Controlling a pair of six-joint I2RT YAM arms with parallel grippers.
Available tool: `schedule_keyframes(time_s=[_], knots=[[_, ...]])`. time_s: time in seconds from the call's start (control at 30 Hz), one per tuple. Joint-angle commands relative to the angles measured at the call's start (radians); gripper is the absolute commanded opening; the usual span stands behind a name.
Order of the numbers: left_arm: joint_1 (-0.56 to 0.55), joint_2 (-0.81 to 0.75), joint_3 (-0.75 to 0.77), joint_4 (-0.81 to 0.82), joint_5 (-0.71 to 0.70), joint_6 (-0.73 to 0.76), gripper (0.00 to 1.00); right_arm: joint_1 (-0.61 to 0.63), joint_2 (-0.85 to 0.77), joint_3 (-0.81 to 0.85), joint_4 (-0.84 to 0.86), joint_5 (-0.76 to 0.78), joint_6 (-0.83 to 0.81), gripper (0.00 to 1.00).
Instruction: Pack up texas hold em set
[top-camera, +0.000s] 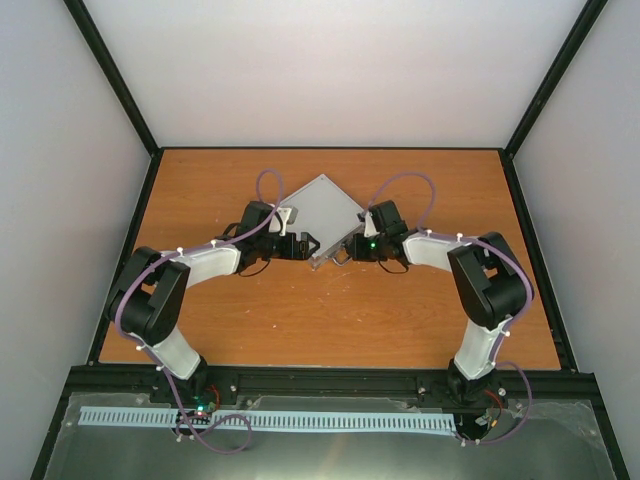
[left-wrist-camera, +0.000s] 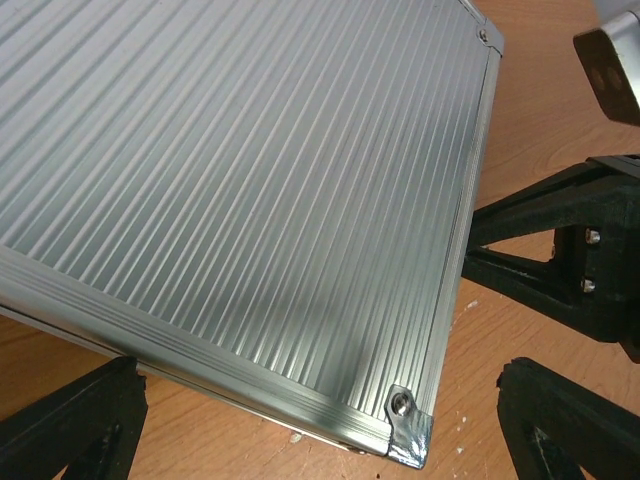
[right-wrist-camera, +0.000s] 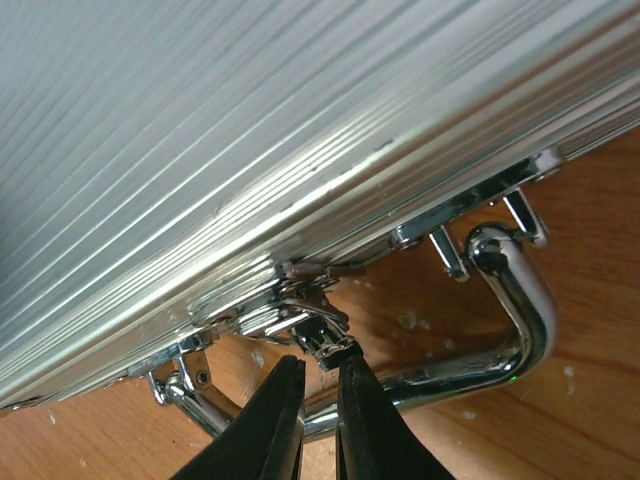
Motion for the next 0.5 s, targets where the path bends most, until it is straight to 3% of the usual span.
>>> schedule_keyframes(time_s=[0.0,0.47], knots=[[-0.008,-0.014,0.002,0.036,0.014,0.029,0.97,0.006,0.029,0.031,-0.002,0.026,-0.020,0.13],[-0.009,-0.007,0.006,0.034,0.022,0.032,0.97,0.006,0.088,0.081,-0.026,0.049,-0.031,0.09]])
